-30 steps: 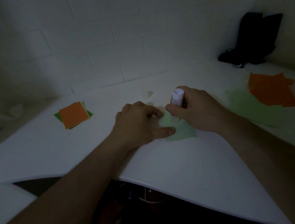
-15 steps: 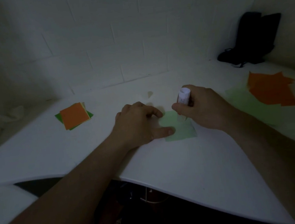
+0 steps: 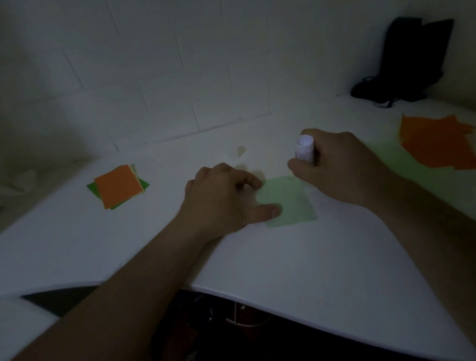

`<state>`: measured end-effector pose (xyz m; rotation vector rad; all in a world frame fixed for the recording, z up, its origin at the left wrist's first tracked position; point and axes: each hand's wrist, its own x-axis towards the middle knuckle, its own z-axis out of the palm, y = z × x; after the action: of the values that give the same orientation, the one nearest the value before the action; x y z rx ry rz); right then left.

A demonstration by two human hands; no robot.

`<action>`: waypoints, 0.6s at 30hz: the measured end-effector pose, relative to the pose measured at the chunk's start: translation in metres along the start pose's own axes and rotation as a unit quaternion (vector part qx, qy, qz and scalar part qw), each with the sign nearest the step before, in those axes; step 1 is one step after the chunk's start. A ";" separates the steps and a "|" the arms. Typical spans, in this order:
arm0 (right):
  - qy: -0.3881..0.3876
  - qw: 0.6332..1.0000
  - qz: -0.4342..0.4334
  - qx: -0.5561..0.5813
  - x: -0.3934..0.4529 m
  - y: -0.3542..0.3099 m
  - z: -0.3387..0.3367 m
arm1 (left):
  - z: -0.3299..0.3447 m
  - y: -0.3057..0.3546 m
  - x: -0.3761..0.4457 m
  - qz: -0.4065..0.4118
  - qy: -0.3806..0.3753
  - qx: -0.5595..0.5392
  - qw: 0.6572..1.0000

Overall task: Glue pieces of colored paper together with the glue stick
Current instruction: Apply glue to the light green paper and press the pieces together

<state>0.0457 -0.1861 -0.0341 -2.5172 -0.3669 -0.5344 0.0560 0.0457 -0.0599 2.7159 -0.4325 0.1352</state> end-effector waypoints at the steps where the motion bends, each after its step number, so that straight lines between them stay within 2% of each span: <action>1: 0.013 1.000 0.004 0.017 0.001 -0.002 -0.001 | 0.000 0.000 0.000 -0.001 -0.003 0.003 1.000; 4: 0.038 0.997 0.008 0.072 0.004 -0.011 0.000 | 0.000 0.000 -0.001 0.003 0.000 0.016 1.000; 12: -0.057 0.990 -0.005 0.129 0.000 -0.021 0.021 | 0.001 0.002 -0.002 0.002 0.002 0.038 0.999; 18: -0.063 0.988 -0.012 0.139 0.000 -0.026 0.028 | 0.002 0.002 -0.001 0.003 0.003 0.048 0.999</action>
<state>0.0449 -0.1489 -0.0444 -2.2845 -0.4853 -0.3085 0.0546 0.0437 -0.0612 2.8080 -0.4441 0.1707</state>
